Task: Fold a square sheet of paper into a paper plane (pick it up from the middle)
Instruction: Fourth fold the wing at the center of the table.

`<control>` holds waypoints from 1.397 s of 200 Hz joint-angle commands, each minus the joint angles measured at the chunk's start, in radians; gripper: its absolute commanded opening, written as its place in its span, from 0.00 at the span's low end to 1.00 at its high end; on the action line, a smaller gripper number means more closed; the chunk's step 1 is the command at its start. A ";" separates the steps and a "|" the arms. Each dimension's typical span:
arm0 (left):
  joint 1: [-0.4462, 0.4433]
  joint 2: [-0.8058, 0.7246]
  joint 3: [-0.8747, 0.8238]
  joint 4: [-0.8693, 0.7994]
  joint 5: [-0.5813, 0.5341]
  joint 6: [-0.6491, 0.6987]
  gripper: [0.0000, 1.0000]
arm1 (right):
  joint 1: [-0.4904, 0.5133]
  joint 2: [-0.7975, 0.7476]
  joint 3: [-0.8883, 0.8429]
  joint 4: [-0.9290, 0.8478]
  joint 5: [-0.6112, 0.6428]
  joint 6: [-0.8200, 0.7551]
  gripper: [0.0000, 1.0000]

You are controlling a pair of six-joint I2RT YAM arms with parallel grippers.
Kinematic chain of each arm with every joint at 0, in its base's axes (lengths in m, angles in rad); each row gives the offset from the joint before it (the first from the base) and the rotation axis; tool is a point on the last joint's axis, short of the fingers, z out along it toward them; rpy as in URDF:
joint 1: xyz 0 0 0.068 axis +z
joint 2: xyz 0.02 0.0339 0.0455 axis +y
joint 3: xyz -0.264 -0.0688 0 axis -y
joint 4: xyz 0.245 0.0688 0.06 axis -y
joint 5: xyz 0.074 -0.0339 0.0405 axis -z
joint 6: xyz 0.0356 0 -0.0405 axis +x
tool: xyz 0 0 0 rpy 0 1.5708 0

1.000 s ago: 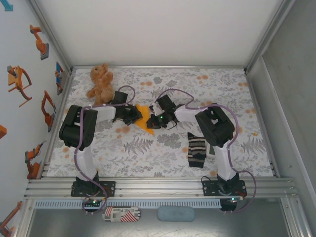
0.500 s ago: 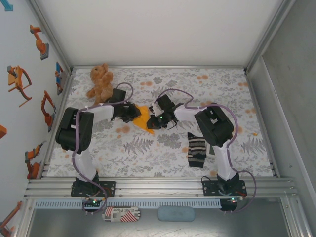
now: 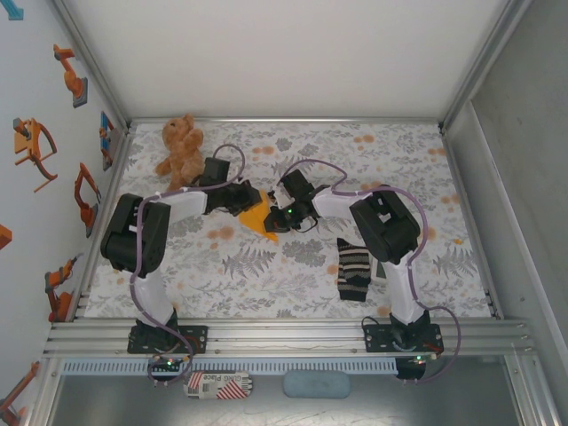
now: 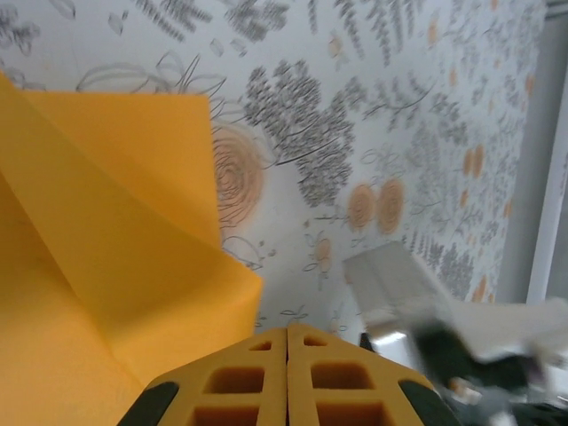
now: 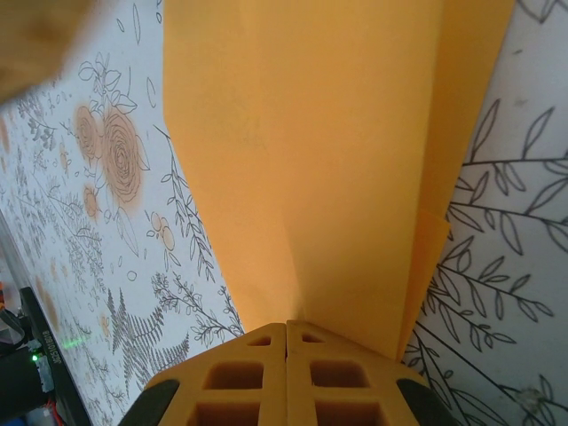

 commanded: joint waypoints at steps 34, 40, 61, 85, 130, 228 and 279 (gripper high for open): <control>0.005 0.080 0.024 -0.010 -0.002 -0.002 0.06 | -0.002 0.044 0.005 -0.074 0.048 -0.012 0.00; 0.006 0.085 0.025 -0.020 -0.015 0.002 0.06 | -0.002 0.043 0.003 -0.074 0.049 -0.012 0.00; 0.013 0.093 0.018 -0.044 -0.052 0.011 0.06 | -0.002 0.045 0.000 -0.075 0.050 -0.011 0.00; 0.019 0.092 0.009 -0.056 -0.079 0.016 0.06 | -0.001 0.045 -0.004 -0.076 0.054 -0.009 0.00; 0.023 0.114 -0.002 -0.066 -0.097 0.020 0.06 | -0.002 0.043 -0.011 -0.070 0.053 -0.007 0.00; 0.024 0.130 0.003 -0.095 -0.097 0.040 0.06 | -0.055 -0.253 -0.168 0.218 0.192 0.197 0.06; 0.025 0.142 0.007 -0.101 -0.091 0.043 0.07 | -0.026 -0.172 -0.091 0.158 0.127 0.157 0.00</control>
